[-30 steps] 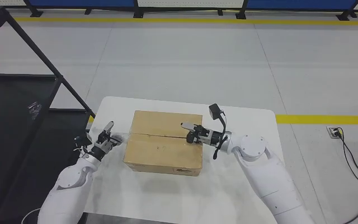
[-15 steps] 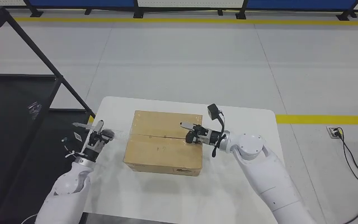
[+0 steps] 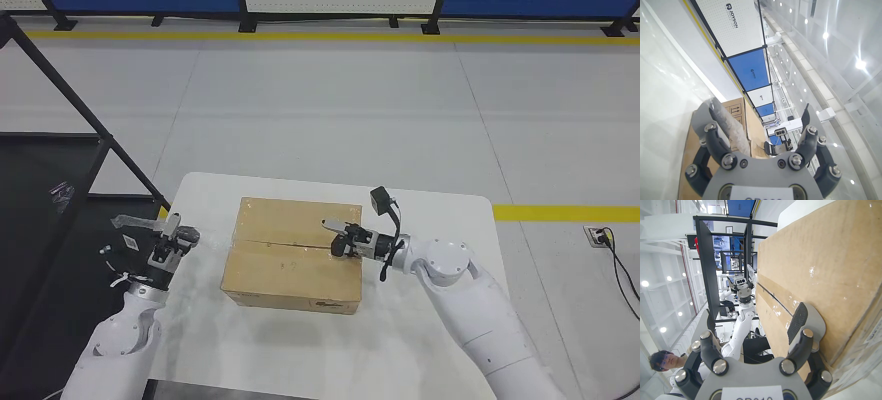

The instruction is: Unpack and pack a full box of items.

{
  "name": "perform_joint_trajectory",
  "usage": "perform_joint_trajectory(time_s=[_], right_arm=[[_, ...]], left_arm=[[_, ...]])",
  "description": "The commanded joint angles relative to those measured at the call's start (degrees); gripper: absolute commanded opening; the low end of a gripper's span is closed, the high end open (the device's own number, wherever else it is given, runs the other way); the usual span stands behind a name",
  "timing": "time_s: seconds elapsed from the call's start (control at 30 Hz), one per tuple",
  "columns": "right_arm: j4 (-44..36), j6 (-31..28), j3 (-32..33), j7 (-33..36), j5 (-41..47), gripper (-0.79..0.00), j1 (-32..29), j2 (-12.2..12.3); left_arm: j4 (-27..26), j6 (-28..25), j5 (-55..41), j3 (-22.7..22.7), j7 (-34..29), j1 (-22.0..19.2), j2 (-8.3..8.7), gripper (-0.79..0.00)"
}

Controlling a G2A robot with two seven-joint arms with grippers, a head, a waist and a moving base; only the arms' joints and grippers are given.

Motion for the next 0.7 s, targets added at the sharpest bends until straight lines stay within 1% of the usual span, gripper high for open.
perform_joint_trajectory(time_s=[0.0,0.37,0.67], right_arm=[[0.28,-0.17,-0.04,0.10,0.13,0.000,0.08,-0.01],[1.81,-1.12,-0.23,0.34,0.49,0.000,0.83,-0.07],[2.64,-1.51,-0.62,0.48,0.78,0.000,1.40,-0.20]], left_arm=[[-0.33,-0.19,0.05,-0.25,-0.02,0.00,0.00,0.000],[-3.54,-2.80,0.27,-1.82,-1.13,0.82,0.09,0.000],[-8.35,-2.75,0.76,-3.29,-2.73,1.95,0.35,0.000]])
